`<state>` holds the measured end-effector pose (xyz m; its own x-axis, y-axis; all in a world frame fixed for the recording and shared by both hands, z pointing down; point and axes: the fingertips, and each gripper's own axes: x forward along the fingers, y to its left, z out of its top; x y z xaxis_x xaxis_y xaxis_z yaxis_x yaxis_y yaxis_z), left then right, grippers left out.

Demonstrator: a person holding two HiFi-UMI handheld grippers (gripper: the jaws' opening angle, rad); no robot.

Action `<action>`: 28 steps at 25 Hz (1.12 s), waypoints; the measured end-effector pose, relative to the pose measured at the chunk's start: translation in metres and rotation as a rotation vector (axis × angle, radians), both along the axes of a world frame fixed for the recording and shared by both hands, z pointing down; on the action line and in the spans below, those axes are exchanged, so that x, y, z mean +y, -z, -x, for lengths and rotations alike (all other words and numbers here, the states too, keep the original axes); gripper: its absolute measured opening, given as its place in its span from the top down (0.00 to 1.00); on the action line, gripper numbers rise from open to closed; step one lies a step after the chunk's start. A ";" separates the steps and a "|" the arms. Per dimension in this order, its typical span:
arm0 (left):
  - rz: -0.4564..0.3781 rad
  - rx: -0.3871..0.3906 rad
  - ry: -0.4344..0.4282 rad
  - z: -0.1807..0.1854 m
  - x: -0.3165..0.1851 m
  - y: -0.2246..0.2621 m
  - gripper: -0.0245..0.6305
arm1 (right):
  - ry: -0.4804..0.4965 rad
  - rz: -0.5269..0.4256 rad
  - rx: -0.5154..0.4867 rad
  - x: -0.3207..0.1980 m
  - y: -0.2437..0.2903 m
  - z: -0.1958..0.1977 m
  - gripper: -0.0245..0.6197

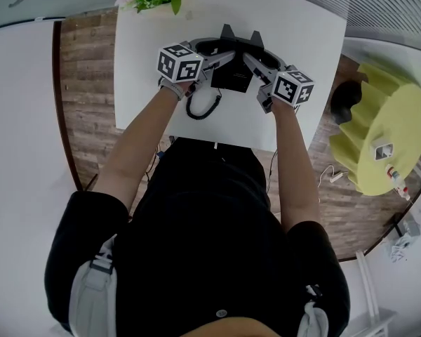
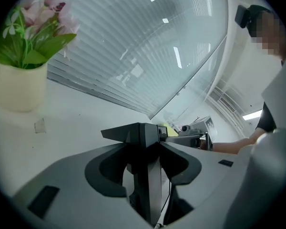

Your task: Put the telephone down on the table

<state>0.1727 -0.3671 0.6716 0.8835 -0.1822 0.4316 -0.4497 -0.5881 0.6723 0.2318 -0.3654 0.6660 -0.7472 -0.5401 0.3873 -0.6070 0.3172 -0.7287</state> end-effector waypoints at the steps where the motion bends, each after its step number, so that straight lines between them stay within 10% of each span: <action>1: 0.012 0.000 0.003 0.000 -0.001 -0.002 0.63 | -0.001 0.008 -0.003 -0.001 -0.002 0.000 0.61; 28: 0.047 -0.012 0.090 0.003 -0.014 -0.017 0.62 | -0.022 0.075 0.010 -0.012 -0.019 -0.001 0.60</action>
